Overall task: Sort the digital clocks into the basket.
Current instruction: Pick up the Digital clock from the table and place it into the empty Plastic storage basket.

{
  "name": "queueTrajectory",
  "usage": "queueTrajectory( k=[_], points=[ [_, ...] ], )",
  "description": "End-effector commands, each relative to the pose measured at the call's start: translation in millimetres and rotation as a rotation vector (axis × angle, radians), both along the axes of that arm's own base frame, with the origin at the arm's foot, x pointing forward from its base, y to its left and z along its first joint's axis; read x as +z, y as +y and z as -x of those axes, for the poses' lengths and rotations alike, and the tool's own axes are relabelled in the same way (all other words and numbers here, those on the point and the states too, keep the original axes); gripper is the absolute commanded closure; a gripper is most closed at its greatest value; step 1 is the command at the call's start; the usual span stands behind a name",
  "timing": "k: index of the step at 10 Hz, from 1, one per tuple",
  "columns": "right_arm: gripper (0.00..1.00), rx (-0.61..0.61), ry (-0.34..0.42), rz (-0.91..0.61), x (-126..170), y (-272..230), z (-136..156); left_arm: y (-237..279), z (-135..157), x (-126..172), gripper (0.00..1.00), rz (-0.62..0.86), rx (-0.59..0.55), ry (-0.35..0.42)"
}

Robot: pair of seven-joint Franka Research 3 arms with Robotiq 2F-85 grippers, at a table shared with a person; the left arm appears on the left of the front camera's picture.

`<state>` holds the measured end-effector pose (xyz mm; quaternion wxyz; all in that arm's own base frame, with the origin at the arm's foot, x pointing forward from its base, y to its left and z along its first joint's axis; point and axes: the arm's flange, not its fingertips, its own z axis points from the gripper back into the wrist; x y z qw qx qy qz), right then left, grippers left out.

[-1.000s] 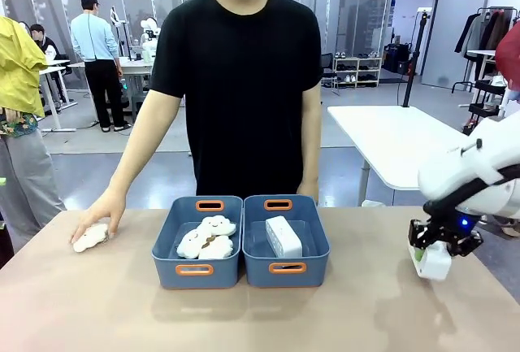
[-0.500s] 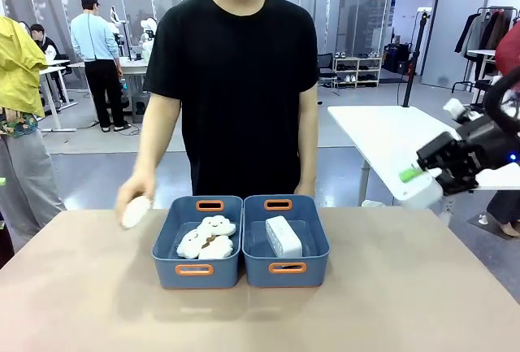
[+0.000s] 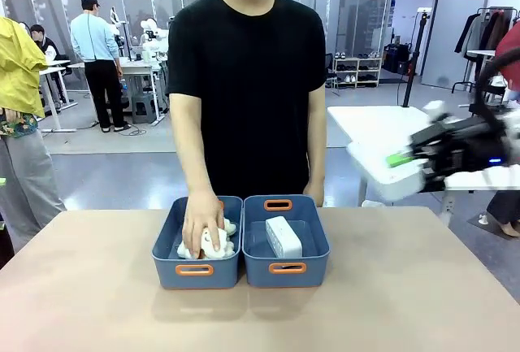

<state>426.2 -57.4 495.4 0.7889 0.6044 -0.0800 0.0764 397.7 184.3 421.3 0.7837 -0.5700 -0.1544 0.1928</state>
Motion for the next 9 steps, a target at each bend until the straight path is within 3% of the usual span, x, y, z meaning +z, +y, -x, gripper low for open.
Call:
queueTrajectory(
  k=[1, 2, 4, 6, 9],
  points=[
    [1.00, -0.191, -0.072, -0.140, 13.7, -122.6, 37.3, 0.7, 1.0, 5.6, 0.00, -0.001, -0.010, 0.016],
    [1.00, -0.242, -0.086, -0.168, 7.7, -147.8, 50.6, 0.7, 1.0, 5.6, 0.00, -0.001, -0.010, 0.016],
    [1.00, -0.307, -0.131, -0.136, 1.9, -159.2, 44.5, 0.7, 1.0, 5.6, 0.00, -0.001, -0.010, 0.016],
    [1.00, -0.279, -0.088, -0.063, 6.6, -132.8, 38.7, 0.7, 1.0, 5.6, 0.00, -0.001, -0.010, 0.016],
    [1.00, -0.244, -0.098, 0.206, 11.2, -27.5, 8.6, 0.7, 1.0, 5.6, 0.00, -0.001, -0.010, 0.016]
  ],
)
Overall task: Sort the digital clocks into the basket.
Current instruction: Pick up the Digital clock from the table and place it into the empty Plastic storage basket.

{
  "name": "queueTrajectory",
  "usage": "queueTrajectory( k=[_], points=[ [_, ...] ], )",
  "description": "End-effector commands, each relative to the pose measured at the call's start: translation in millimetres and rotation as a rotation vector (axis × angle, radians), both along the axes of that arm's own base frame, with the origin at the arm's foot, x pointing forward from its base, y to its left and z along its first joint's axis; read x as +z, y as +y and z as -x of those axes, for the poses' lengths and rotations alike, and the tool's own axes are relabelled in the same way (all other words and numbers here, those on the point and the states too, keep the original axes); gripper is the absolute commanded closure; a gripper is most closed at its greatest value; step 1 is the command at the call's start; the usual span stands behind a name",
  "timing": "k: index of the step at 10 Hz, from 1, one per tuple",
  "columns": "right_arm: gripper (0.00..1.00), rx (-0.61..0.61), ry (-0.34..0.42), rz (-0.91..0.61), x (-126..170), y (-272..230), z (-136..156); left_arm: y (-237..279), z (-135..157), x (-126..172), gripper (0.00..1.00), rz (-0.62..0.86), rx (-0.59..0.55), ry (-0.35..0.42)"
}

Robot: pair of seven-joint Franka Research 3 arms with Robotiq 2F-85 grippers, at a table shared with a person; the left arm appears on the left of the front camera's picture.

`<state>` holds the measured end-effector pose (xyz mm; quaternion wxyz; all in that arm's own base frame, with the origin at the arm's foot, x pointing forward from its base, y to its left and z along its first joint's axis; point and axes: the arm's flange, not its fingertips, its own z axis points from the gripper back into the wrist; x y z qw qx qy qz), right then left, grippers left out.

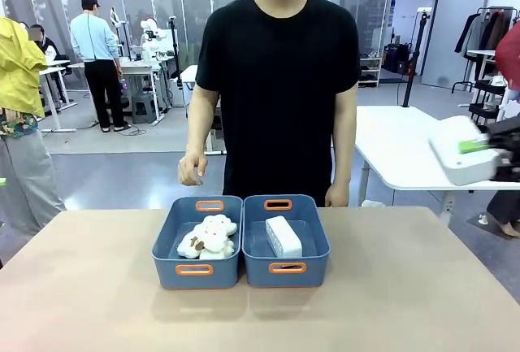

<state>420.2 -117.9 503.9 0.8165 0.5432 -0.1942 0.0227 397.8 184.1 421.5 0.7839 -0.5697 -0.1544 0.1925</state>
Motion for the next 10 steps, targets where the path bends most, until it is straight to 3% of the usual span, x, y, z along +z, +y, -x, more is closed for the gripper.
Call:
queueTrajectory(
  k=[1, 3, 6, 7, 8, 10],
  points=[
    [1.00, -0.003, 0.059, 0.184, -0.2, 74.1, 0.6, 0.9, 1.1, 5.4, 0.00, 0.000, -0.009, 0.016],
    [1.00, 0.048, 0.074, 0.278, -4.4, 158.6, 0.4, 0.9, 1.1, 5.4, 0.00, 0.000, -0.009, 0.016],
    [1.00, 0.101, 0.026, 0.436, -3.4, 258.4, -6.3, 0.9, 1.1, 5.4, 0.00, 0.000, -0.009, 0.016],
    [1.00, 0.116, 0.003, 0.484, -7.2, 283.0, -7.5, 0.9, 1.1, 5.4, 0.00, 0.000, -0.009, 0.016],
    [1.00, 0.086, -0.047, 0.559, -23.4, 297.2, -29.1, 0.9, 1.1, 5.4, 0.00, 0.000, -0.009, 0.016],
    [1.00, 0.175, -0.101, 0.610, -45.0, 330.4, -32.3, 0.9, 1.1, 5.4, 0.00, 0.000, -0.009, 0.016]
  ],
)
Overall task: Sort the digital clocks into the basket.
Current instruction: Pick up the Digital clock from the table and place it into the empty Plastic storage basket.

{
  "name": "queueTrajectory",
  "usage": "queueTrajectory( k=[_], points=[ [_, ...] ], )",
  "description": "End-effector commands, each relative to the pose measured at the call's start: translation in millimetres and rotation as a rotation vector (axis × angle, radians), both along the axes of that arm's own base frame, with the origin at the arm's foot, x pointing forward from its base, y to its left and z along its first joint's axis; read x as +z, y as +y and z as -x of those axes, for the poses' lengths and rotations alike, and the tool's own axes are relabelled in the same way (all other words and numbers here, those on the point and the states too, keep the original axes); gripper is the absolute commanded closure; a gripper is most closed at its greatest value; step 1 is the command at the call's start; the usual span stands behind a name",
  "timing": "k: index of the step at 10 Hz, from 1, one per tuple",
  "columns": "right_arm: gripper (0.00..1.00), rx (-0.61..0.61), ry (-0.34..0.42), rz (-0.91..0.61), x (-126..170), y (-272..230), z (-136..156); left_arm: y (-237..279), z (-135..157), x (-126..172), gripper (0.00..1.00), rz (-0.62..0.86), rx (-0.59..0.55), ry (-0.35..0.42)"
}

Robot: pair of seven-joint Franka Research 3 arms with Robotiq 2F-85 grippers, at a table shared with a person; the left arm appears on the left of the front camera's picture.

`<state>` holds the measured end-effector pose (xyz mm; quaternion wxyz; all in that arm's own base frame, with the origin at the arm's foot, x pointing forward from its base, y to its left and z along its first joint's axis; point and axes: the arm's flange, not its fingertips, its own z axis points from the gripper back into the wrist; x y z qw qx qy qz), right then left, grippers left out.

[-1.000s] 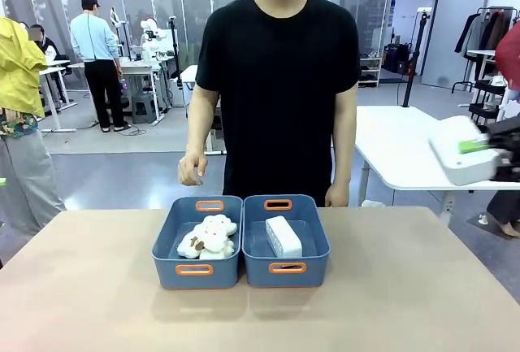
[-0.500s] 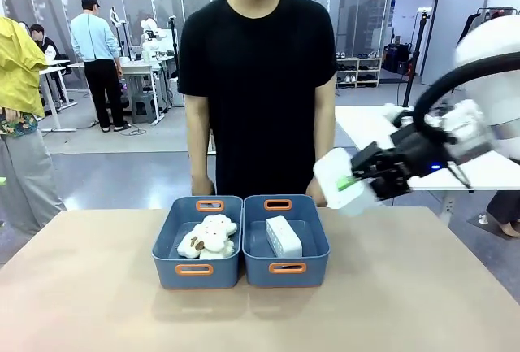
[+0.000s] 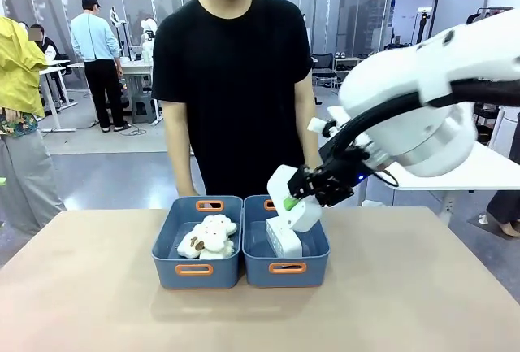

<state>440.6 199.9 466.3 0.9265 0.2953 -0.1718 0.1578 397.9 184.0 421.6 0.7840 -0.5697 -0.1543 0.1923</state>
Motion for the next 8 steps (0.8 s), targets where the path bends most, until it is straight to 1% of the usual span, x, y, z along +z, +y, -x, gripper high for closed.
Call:
queueTrajectory(
  k=[1, 2, 3, 4, 5, 6, 7, 8],
  points=[
    [1.00, 0.057, -0.064, 0.062, -22.9, 24.1, -27.8, 1.0, 1.2, 5.3, 0.00, 0.000, -0.009, 0.016],
    [1.00, 0.079, -0.081, 0.101, -31.0, 34.1, -32.7, 1.0, 1.2, 5.3, 0.00, 0.000, -0.009, 0.016],
    [1.00, 0.083, -0.024, 0.045, -39.3, 38.1, -41.5, 1.0, 1.2, 5.3, 0.00, 0.000, -0.009, 0.016],
    [1.00, 0.082, -0.042, 0.082, -47.9, 38.2, -47.2, 1.0, 1.2, 5.3, 0.00, 0.000, -0.009, 0.016],
    [1.00, 0.067, -0.002, 0.068, -50.5, 39.0, -53.3, 1.0, 1.2, 5.3, 0.00, 0.000, -0.009, 0.016],
    [1.00, 0.065, -0.007, 0.086, -56.4, 40.1, -57.6, 1.0, 1.2, 5.3, 0.00, 0.000, -0.009, 0.016],
    [1.00, 0.051, -0.032, 0.121, -61.6, 38.1, -62.2, 1.0, 1.2, 5.3, 0.00, 0.000, -0.009, 0.016],
    [1.00, 0.041, -0.017, 0.103, -64.1, 37.6, -64.6, 1.0, 1.2, 5.3, 0.00, 0.000, -0.009, 0.016]
  ],
)
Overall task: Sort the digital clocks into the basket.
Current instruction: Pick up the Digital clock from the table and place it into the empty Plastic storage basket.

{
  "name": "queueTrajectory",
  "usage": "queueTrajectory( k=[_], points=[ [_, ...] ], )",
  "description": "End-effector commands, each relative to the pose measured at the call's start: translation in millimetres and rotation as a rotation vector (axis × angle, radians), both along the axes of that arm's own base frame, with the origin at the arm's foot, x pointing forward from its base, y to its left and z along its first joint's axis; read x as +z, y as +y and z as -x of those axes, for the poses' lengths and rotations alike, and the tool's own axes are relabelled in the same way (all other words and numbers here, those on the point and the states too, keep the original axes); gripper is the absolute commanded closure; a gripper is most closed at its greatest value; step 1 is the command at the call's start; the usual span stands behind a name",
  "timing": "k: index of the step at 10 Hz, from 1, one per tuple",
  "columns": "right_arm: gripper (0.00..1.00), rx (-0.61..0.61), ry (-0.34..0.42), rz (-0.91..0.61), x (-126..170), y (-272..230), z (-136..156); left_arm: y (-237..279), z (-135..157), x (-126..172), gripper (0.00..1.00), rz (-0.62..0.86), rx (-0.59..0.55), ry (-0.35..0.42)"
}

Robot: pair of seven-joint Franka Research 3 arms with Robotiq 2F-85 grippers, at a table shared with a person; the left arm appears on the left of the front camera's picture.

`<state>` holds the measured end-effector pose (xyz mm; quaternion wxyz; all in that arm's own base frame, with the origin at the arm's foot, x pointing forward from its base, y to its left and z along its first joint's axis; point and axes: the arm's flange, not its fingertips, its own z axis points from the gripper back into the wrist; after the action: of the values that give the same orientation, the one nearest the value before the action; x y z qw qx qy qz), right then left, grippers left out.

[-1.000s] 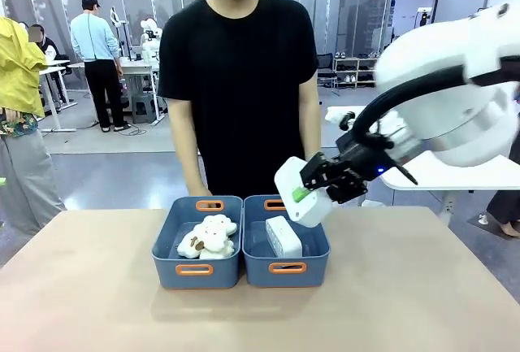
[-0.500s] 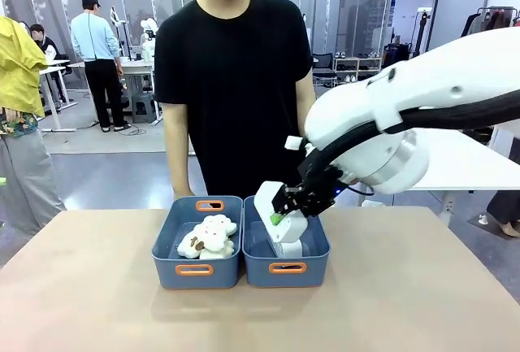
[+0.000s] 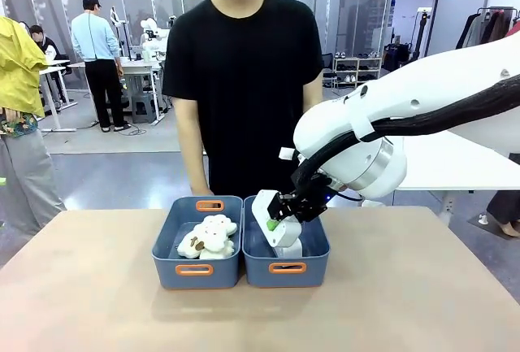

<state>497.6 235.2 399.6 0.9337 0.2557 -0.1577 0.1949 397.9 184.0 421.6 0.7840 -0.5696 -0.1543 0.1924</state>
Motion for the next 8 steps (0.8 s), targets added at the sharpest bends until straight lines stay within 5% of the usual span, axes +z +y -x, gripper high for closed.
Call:
queueTrajectory(
  k=[1, 2, 6, 8],
  points=[
    [1.00, -0.020, 0.004, 0.001, 0.6, 1.2, -7.9, 1.0, 1.2, 5.3, 0.00, 0.000, -0.009, 0.016],
    [0.43, -0.024, 0.005, -0.002, -0.1, -1.1, -11.0, 1.0, 1.2, 5.3, 0.00, 0.000, -0.009, 0.016],
    [0.00, -0.029, 0.023, -0.002, 1.2, -3.0, -6.3, 1.0, 1.2, 5.3, 0.00, 0.000, -0.009, 0.016],
    [0.00, -0.037, 0.012, 0.005, 2.9, -11.2, -2.4, 1.0, 1.2, 5.3, 0.00, 0.000, -0.009, 0.016]
  ],
)
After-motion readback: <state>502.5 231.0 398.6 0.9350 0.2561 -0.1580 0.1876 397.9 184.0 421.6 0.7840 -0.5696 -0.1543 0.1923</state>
